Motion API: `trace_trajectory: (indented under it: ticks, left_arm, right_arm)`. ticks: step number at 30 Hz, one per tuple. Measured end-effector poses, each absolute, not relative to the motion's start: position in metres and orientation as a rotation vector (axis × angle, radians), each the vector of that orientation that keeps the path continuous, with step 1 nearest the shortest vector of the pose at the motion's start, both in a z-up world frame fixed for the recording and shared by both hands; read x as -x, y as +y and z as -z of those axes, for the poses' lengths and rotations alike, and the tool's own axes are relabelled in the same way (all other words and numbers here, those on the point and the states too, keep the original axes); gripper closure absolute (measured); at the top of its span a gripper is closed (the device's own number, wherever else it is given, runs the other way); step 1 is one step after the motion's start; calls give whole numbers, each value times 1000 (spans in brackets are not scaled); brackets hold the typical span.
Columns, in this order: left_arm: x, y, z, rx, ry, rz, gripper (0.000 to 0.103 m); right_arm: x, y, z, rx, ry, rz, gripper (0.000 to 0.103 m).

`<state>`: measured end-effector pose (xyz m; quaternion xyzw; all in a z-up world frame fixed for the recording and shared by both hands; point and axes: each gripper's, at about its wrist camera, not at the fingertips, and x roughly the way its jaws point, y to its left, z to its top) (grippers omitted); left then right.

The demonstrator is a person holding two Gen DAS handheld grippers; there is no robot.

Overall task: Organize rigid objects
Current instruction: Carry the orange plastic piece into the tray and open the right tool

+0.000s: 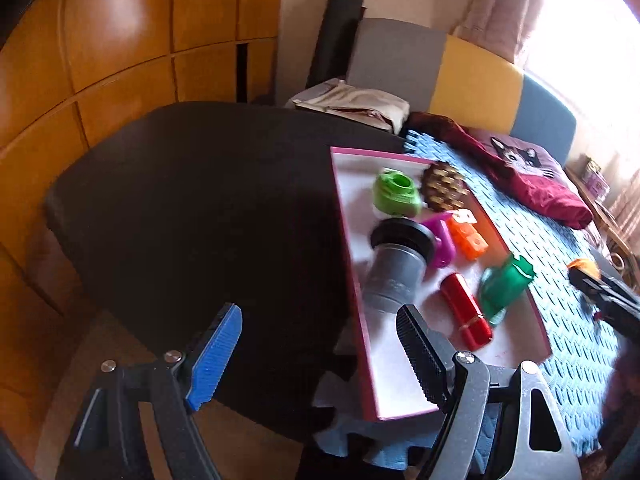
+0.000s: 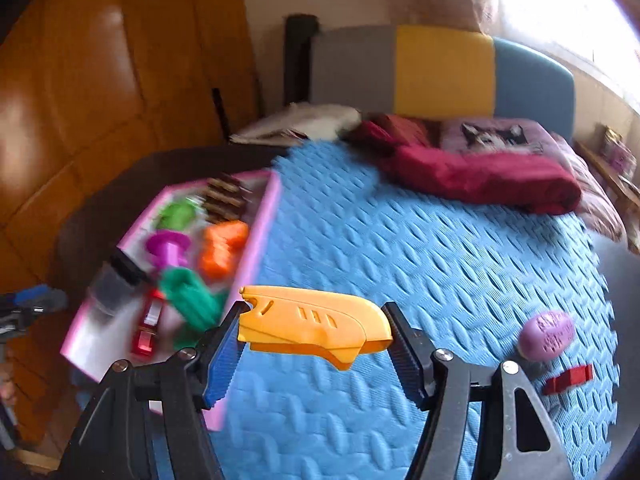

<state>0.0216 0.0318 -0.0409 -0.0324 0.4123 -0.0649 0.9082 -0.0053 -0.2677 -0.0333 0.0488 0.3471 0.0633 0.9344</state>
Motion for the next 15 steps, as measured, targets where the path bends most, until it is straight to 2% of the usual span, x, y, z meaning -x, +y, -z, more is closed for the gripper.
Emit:
trace_trajectory:
  ticks: [7,15]
  left_arm:
    - [-25,55,43,99,855,82,23]
    - [-29,65,45,118,856,65,23]
  right_arm:
    - [5,-176,14,43,689,-396,35]
    - [-26,-101,57,192,843,-548,35]
